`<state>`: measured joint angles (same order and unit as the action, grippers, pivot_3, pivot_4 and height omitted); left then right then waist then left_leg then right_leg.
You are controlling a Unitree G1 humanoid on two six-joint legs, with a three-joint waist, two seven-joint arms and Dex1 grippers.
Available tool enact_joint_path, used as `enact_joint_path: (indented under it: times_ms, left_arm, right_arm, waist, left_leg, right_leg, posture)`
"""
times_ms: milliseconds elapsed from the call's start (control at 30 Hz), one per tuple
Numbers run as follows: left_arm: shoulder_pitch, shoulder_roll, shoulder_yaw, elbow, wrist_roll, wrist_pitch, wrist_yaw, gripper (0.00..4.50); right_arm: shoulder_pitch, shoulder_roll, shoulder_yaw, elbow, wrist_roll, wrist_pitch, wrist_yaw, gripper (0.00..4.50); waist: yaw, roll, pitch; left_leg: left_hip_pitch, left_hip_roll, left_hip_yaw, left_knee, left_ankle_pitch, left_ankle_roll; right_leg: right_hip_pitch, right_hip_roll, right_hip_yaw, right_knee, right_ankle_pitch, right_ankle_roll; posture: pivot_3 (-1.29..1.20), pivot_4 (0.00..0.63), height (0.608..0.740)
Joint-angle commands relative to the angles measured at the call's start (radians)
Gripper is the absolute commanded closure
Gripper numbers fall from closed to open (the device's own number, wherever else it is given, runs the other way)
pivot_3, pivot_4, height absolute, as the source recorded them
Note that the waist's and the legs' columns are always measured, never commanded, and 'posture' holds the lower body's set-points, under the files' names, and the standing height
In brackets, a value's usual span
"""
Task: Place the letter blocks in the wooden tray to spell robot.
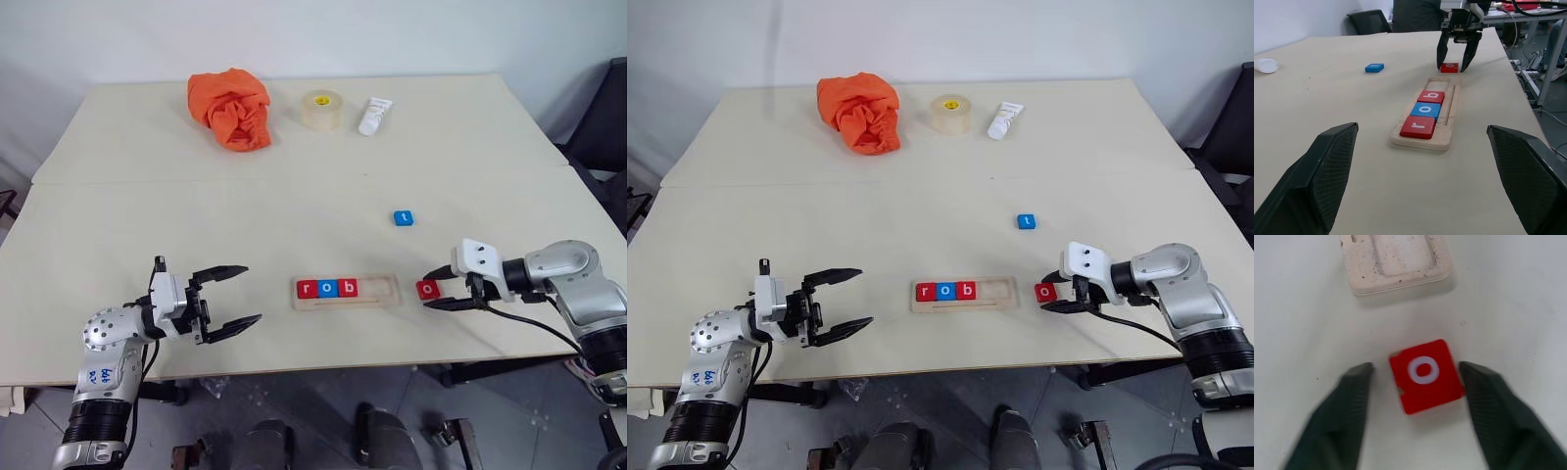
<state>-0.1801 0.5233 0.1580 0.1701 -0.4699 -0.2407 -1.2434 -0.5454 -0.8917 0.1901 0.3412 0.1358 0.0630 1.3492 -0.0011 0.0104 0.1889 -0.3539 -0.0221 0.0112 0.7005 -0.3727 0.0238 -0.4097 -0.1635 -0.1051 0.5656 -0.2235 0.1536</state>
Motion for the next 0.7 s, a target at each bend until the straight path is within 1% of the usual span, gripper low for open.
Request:
enact_joint_path:
  times_ms: [33,200,267,367,467,600,700]
  left_arm:
    - [0.015,0.011,0.022,-0.036,-0.022,-0.01,0.007,0.0]
    - [0.015,0.014,0.023,-0.035,-0.022,-0.01,0.007,0.0]
    - [0.01,0.016,0.023,-0.029,-0.023,-0.011,0.005,0.0]
    - [0.003,0.018,0.024,-0.02,-0.024,-0.011,0.0,0.0]
    - [-0.01,0.021,0.024,-0.003,-0.024,-0.013,-0.007,0.0]
    - [-0.025,0.024,0.025,0.017,-0.023,-0.015,-0.02,0.0]
    - [-0.039,0.026,0.028,0.032,-0.021,-0.018,-0.027,0.0]
  right_arm:
    - [0.005,0.006,-0.006,0.028,-0.034,0.011,-0.025,3.06]
    - [0.012,0.01,-0.032,0.0,-0.007,0.046,-0.04,3.06]
    - [0.007,0.007,-0.062,-0.034,0.015,0.089,-0.063,3.06]
    - [-0.007,0.01,-0.095,-0.095,0.048,0.163,-0.086,3.06]
    - [-0.035,0.016,-0.122,-0.201,0.096,0.301,-0.113,3.06]
    - [-0.056,0.013,-0.106,-0.324,0.133,0.465,-0.129,3.06]
    - [-0.069,0.033,-0.062,-0.407,0.13,0.531,-0.147,3.06]
  waist:
    - [0.0,0.0,0.0]
    - [0.0,0.0,0.0]
    - [0.0,0.0,0.0]
    - [0.0,0.001,0.0]
    - [0.001,0.002,0.001]
    - [0.0,0.002,0.001]
    - [0.001,0.002,0.001]
  left_leg:
    - [0.0,0.0,0.0,0.0,0.0,0.0]
    - [0.0,0.001,0.0,0.0,0.0,-0.001]
    - [0.0,0.002,0.0,0.0,0.0,0.0]
    - [-0.001,0.002,0.0,0.0,0.0,0.0]
    - [-0.002,0.002,0.0,-0.001,0.0,-0.001]
    - [-0.003,0.002,0.0,-0.001,0.0,-0.001]
    - [-0.003,0.001,0.0,-0.001,0.0,-0.001]
  right_leg:
    - [0.0,0.0,0.0,0.0,0.0,0.0]
    - [0.0,0.0,0.0,0.001,0.0,-0.001]
    - [0.0,-0.001,0.0,0.001,0.0,-0.001]
    - [-0.002,-0.001,0.0,0.001,0.0,-0.001]
    - [-0.004,-0.001,0.0,0.001,0.0,-0.001]
    - [-0.005,-0.001,0.0,0.001,0.0,-0.001]
    - [-0.005,-0.001,0.0,0.0,0.0,-0.001]
  posture:
    - [0.0,0.15,0.74]
    - [0.0,0.15,0.74]
    - [0.0,0.15,0.74]
    - [0.0,0.15,0.74]
    - [0.0,0.15,0.74]
    - [0.0,0.15,0.74]
    - [0.0,0.15,0.74]
